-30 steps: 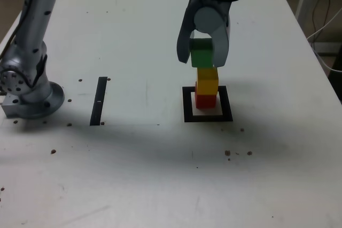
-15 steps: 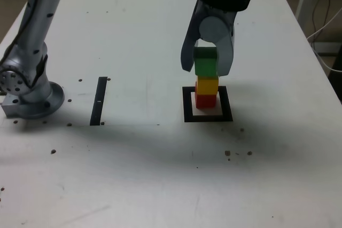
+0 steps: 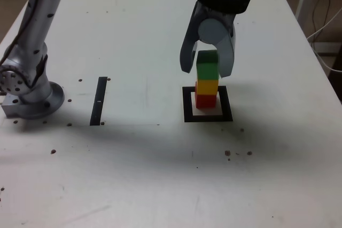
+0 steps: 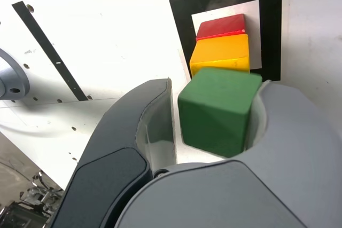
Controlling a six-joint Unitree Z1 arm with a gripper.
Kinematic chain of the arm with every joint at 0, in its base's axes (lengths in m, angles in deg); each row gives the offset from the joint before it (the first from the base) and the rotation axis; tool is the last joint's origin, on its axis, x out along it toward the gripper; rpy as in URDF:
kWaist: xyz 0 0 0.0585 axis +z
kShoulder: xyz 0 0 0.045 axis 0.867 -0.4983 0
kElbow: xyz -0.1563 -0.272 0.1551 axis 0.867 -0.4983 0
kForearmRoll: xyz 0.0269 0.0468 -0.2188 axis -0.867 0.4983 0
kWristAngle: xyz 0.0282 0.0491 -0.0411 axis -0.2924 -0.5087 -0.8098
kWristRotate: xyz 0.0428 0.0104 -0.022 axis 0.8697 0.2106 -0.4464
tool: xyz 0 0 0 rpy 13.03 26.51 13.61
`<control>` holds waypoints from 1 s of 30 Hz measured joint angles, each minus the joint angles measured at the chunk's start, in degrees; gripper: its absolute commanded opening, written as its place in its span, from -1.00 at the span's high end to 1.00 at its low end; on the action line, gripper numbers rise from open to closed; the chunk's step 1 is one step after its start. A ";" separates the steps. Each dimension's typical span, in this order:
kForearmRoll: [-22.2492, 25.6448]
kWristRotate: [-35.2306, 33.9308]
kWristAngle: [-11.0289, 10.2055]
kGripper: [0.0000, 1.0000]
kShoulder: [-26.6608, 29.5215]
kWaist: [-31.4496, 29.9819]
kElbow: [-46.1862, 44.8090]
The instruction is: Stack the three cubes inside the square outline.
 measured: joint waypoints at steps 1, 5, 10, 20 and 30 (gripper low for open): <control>0.00 0.00 -0.03 -0.97 -0.02 0.08 -0.19; 0.00 0.00 -0.06 -0.97 -0.09 0.29 -0.51; 0.00 0.00 -0.09 -0.98 -0.08 0.31 -0.58; 0.00 -0.38 -1.94 -0.99 2.86 0.33 -0.57; 0.00 -1.63 -3.20 -0.99 9.45 0.35 -3.79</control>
